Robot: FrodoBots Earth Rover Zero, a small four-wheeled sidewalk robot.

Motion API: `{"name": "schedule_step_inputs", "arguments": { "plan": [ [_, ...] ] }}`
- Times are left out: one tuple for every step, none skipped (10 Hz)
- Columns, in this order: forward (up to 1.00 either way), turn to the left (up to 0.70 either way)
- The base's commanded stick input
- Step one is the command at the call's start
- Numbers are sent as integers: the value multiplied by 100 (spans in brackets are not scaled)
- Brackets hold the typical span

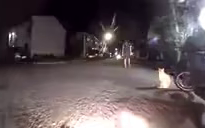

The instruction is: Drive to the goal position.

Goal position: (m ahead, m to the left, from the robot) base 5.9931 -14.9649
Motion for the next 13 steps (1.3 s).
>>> {"name": "schedule_step_inputs", "arguments": {
  "plan": [
    [70,0],
    [70,0],
    [70,0],
    [70,0],
    [70,0],
    [70,0],
    [70,0],
    [70,0],
    [70,0],
    [70,0],
    [70,0],
    [70,-27],
    [70,-27]
  ]
}}
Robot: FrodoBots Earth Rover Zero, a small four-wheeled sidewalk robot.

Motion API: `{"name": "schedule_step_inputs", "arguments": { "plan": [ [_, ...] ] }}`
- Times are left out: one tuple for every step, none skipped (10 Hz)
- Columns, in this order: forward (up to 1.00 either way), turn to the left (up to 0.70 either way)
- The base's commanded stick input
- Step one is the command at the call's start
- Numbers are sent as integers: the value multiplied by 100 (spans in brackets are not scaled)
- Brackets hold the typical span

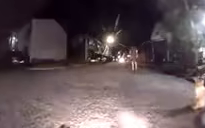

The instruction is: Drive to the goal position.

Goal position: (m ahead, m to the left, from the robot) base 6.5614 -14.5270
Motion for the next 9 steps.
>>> {"name": "schedule_step_inputs", "arguments": {
  "plan": [
    [70,-27],
    [70,-27],
    [70,-27],
    [70,-16],
    [70,0],
    [70,0],
    [70,0],
    [70,0],
    [70,0]
  ]
}}
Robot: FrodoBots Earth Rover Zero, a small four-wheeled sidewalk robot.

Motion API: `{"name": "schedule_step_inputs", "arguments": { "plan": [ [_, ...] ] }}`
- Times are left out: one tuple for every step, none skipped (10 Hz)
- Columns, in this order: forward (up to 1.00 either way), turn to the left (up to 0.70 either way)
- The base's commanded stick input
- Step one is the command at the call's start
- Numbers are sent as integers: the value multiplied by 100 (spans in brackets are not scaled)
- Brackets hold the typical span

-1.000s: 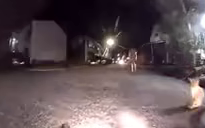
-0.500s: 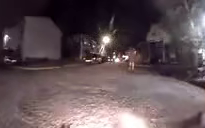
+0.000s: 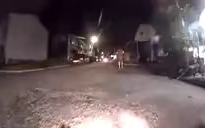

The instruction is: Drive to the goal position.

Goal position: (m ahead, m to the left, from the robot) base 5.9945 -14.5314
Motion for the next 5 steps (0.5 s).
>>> {"name": "schedule_step_inputs", "arguments": {
  "plan": [
    [70,0],
    [70,0],
    [70,0],
    [70,0],
    [70,-5]
  ]
}}
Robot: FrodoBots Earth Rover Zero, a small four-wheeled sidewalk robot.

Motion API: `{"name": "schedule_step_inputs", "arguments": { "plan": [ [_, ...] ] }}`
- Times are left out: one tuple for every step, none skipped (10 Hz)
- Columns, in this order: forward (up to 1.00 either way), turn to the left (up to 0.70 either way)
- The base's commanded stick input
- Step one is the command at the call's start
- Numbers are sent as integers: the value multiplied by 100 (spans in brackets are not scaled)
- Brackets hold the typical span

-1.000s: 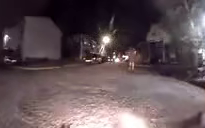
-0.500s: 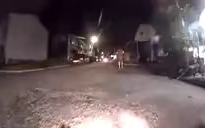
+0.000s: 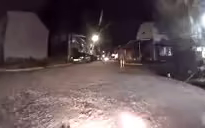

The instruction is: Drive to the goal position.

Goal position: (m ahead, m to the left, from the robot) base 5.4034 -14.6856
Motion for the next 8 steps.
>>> {"name": "schedule_step_inputs", "arguments": {
  "plan": [
    [70,-20],
    [70,-27],
    [70,-27],
    [70,-27],
    [70,-27],
    [70,-27],
    [70,-27],
    [70,-27]
  ]
}}
